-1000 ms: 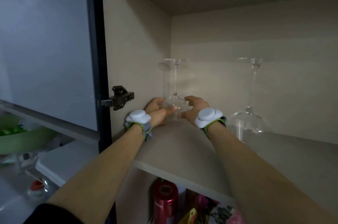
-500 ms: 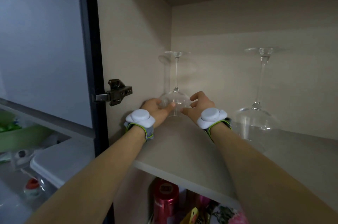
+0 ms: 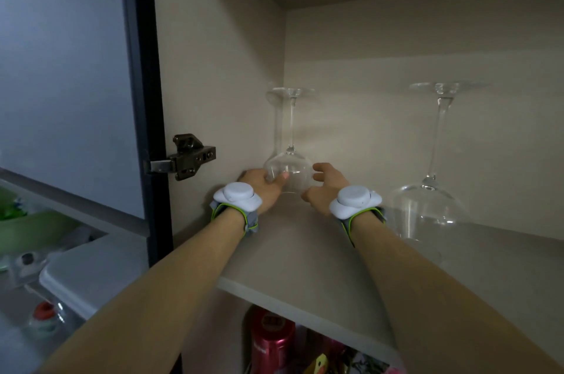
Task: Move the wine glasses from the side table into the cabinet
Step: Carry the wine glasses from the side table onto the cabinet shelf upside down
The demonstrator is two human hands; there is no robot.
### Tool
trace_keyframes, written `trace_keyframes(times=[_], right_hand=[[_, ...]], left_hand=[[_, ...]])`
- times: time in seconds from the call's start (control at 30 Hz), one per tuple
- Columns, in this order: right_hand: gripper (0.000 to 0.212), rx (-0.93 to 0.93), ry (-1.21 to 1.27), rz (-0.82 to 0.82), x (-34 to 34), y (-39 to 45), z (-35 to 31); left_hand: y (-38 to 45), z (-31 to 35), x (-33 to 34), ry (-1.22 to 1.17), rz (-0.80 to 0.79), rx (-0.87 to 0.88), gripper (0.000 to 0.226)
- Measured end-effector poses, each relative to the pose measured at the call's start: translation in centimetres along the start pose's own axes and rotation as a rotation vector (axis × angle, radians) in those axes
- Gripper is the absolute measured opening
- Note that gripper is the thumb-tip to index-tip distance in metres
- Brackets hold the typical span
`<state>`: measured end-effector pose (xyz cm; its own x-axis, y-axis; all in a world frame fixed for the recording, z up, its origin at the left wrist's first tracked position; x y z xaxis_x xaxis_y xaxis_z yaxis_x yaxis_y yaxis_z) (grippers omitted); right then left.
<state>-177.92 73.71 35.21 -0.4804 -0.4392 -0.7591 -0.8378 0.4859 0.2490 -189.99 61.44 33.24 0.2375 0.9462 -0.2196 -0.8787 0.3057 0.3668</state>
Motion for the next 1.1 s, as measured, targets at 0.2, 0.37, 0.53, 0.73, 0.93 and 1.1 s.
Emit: trace_keyframes(times=[0.2,0.37,0.53,0.73,0.93,1.1], right_hand=[[0.065,-0.047,-0.16,-0.018,0.1,-0.1,-0.2],[0.061,-0.041,-0.155,-0.022,0.4,0.1,0.0],[0.053,-0.063,-0.207,-0.003,0.0,-0.2,-0.2],[0.068,-0.069,-0.184,-0.044,-0.2,-2.2,-0.9],[0.071,-0.037,-0.176,-0.015,-1.2,-5.9,-1.2],[0.057,-0.064,-0.194,0.179,-4.5,-10.1,-1.4]], left_hand=[[-0.1,0.4,0.1,0.133,-0.029,0.003,0.077],[0.5,-0.1,0.4,0.161,-0.032,-0.007,0.086],[0.5,-0.2,0.4,0.166,-0.029,-0.018,0.09],[-2.3,1.4,-0.7,0.299,-0.046,-0.062,0.067],[-5.5,2.6,-2.2,0.082,-0.024,-0.033,0.042],[-8.4,4.6,-0.1,-0.154,-0.19,-0.032,0.02]])
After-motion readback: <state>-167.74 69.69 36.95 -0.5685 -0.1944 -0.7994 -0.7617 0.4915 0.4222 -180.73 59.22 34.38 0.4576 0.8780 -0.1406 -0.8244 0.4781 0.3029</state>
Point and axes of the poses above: each hand's wrist, its own y-axis towards the middle knuckle, its own x-axis out of the palm, z = x × y, the point moved 8 cm from there along y, towards the middle knuckle, and after that the axes turned 15 degrees about -y, right-handed, at the moved point
